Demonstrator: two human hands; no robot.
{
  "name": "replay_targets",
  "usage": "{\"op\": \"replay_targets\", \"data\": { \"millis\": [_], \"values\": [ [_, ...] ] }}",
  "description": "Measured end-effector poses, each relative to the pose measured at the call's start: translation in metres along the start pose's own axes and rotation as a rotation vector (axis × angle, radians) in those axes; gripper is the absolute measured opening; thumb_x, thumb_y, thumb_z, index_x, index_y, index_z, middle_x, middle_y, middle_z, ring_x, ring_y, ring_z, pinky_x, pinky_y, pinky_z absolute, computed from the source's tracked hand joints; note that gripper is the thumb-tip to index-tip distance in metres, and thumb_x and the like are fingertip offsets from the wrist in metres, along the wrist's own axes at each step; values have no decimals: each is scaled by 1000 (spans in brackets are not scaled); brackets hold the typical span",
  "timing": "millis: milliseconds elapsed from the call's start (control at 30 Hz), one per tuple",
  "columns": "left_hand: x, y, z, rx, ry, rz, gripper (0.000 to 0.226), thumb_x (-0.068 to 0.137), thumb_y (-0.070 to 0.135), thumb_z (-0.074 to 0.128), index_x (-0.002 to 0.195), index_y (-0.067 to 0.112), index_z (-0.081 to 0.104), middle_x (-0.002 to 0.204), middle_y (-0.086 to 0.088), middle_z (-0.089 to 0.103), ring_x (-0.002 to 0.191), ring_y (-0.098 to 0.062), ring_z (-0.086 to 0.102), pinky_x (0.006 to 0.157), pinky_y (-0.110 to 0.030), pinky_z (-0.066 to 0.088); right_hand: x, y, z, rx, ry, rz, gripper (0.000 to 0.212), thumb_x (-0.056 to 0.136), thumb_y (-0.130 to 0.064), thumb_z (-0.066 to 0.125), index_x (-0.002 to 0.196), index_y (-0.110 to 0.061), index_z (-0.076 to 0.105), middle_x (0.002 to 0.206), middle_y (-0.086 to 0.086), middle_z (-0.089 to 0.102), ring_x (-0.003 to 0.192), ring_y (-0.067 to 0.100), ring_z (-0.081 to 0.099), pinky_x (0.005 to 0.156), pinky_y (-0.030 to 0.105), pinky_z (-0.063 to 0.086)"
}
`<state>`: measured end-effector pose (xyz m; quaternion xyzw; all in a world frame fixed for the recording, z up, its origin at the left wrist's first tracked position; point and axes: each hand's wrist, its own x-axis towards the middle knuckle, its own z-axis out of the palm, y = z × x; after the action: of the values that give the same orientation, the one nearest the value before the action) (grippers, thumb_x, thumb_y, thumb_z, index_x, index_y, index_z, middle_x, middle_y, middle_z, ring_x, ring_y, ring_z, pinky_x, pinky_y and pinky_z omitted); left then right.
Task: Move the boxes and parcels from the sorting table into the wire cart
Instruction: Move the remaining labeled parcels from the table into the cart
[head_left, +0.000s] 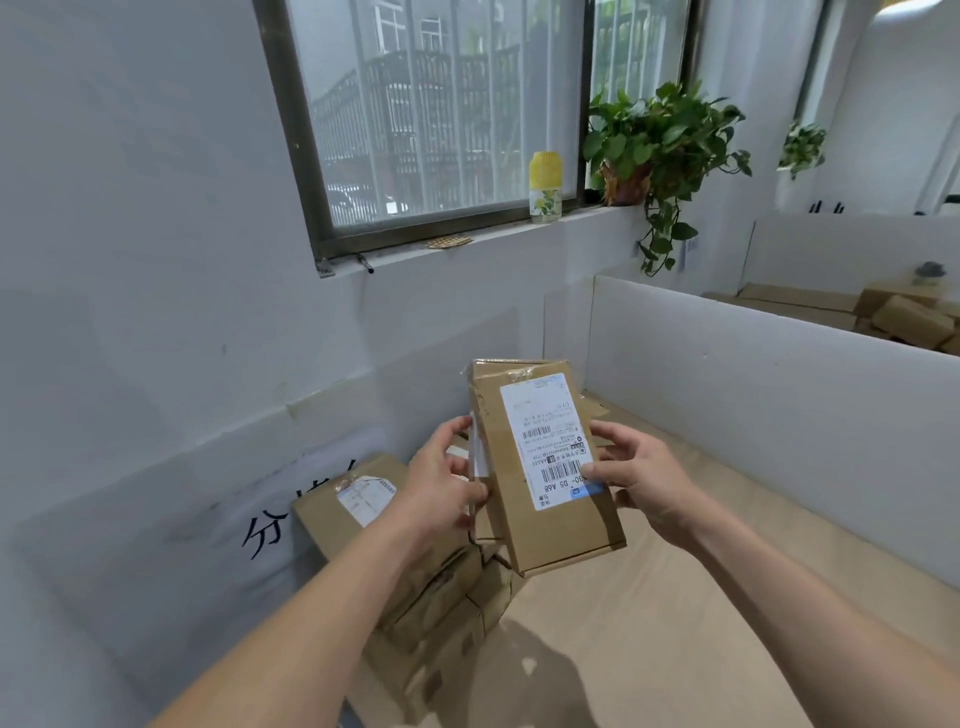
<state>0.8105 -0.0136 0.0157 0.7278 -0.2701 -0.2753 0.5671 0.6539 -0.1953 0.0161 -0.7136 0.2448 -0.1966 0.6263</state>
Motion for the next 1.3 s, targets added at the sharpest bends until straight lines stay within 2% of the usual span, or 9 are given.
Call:
{"op": "replay_targets", "data": {
  "millis": [100,200,267,500,633,800,933,1100,1300],
  "values": [
    [-19,-5,-17,-49,13,-7,85,84,-21,60,138,42,41,95,-18,65,76,-22,71,54,-35,57,-11,-2,14,5,-18,-23,51,90,11,62,119,-30,60,89,1,78,74,14,74,53,27,46],
    [-37,-18,-42,-36,78,-25,85,84,-20,61,143,39,41,93,-12,71,79,-25,73,67,-53,62,-19,-3,24,15,-20,-35,60,91,11,60,133,-31,56,92,5,77,75,14,72,51,25,43],
    [-49,-25,-61,-6,97,-24,87,84,-19,62,145,39,41,92,-8,73,89,-30,74,78,-60,60,-25,-4,29,41,-5,-39,64,91,11,59,138,-33,54,99,11,77,80,18,72,56,30,43],
    [-89,-37,-109,-6,128,-1,86,84,-18,62,144,41,40,106,-18,71,93,-30,75,77,-57,61,-50,-10,39,14,2,-55,75,92,9,58,137,-51,48,112,19,73,95,30,70,75,47,46],
    [-109,-44,-123,-43,142,10,86,84,-21,58,144,39,41,105,-20,73,93,-37,74,81,-66,56,-64,-16,45,-2,-28,-73,75,94,7,57,130,-58,52,116,23,70,96,29,69,75,47,46],
    [-141,-39,-140,-53,190,35,85,86,-21,58,142,41,41,96,-13,74,89,-30,75,75,-56,60,-74,-20,53,-9,-69,-83,76,94,9,55,137,-55,49,111,19,73,88,21,73,66,40,48],
    [-169,-33,-153,-30,230,24,85,88,-16,62,143,45,39,108,-20,69,92,-26,75,66,-43,62,-74,-25,62,-2,-118,-99,76,96,7,56,137,-56,46,111,15,74,93,25,73,68,43,47],
    [-204,-31,-155,-12,322,5,84,89,-14,61,147,42,37,111,-21,67,98,-28,72,67,-42,62,-75,-32,74,4,-211,-133,74,96,8,55,130,-57,52,106,11,76,89,23,73,67,42,45],
    [-254,-35,-133,9,438,-41,84,90,-13,61,150,40,37,108,-18,69,94,-25,74,67,-40,62,-81,-28,81,10,-337,-138,76,96,6,56,145,-50,43,107,13,75,90,24,73,65,41,41]
  ]
}}
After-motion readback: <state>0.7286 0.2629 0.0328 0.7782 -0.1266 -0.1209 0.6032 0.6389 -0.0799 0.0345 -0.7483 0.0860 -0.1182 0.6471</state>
